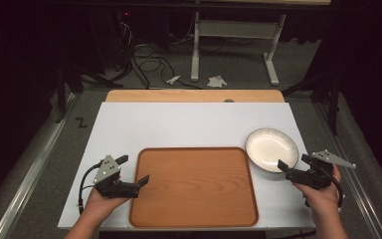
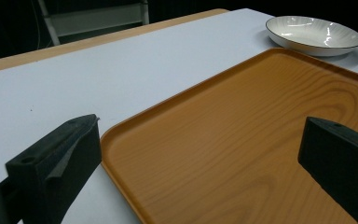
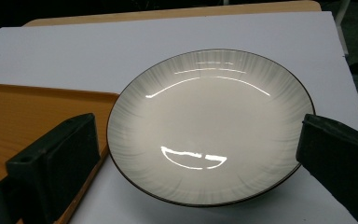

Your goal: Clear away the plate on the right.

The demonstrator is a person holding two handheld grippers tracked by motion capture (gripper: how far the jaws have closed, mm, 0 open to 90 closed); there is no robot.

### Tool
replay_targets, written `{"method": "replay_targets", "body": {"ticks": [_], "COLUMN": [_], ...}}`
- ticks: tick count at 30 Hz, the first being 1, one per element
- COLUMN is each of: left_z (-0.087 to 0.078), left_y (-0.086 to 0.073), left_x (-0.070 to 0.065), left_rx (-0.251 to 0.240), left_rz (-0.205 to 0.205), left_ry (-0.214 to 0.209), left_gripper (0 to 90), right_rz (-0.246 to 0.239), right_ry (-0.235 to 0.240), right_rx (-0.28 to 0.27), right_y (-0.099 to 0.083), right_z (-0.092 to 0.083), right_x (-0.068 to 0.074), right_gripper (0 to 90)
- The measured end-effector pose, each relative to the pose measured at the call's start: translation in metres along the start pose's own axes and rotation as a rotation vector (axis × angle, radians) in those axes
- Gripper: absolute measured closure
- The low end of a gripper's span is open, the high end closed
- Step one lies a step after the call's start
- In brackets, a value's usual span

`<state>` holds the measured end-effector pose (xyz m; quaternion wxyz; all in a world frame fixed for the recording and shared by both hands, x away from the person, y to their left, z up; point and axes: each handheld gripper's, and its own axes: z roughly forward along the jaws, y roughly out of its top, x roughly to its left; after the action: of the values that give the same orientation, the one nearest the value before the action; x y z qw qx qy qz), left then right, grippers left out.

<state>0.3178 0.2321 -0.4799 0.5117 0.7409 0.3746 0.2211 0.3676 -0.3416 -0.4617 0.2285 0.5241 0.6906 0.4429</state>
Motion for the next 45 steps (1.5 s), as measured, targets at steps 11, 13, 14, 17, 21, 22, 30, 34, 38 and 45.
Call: {"method": "replay_targets", "body": {"ticks": [11, 13, 14, 17, 21, 22, 30, 34, 38, 45], "left_z": [-0.001, 0.0, 0.0, 0.0, 0.001, 0.001, 0.003, 0.004, 0.004, 0.008], "left_y": [0.001, 0.001, 0.001, 0.002, 0.002, 0.002, 0.002, 0.004, 0.005, 0.006], "left_x": [-0.001, -0.001, -0.001, 0.0, 0.0, 0.0, 0.0, -0.001, -0.002, -0.003], "left_rx": [-0.004, -0.008, -0.01, -0.014, -0.013, -0.013, -0.024, -0.023, -0.034, -0.027], "left_rz": [-0.002, -0.002, -0.001, -0.002, -0.004, -0.003, -0.019, -0.001, -0.005, 0.001], "left_ry": [0.01, 0.011, 0.013, 0.015, 0.016, 0.015, -0.006, -0.014, -0.014, -0.028], "left_gripper": [0.3, 0.3, 0.3, 0.3, 0.3, 0.3, 0.3, 0.3, 0.3, 0.3], "right_rz": [0.061, 0.075, 0.087, 0.117, 0.162, 0.162, 0.209, 0.269, 0.326, 0.419], "right_ry": [-0.02, -0.025, -0.027, -0.024, -0.011, -0.011, 0.006, 0.021, 0.031, 0.054], "right_rx": [-0.003, 0.004, 0.007, 0.011, 0.023, 0.023, 0.059, 0.06, 0.064, 0.043], "right_y": [-0.002, -0.003, -0.003, -0.005, -0.007, -0.007, -0.011, -0.013, -0.019, -0.027], "right_z": [-0.003, -0.004, -0.004, -0.005, -0.005, -0.005, -0.001, 0.0, -0.002, -0.007], "right_x": [-0.011, -0.014, -0.015, -0.019, -0.023, -0.023, -0.025, -0.029, -0.036, -0.048], "right_gripper": [0.0, 0.0, 0.0, 0.0, 0.1, 0.1, 1.0, 3.1, 5.6, 17.3]}}
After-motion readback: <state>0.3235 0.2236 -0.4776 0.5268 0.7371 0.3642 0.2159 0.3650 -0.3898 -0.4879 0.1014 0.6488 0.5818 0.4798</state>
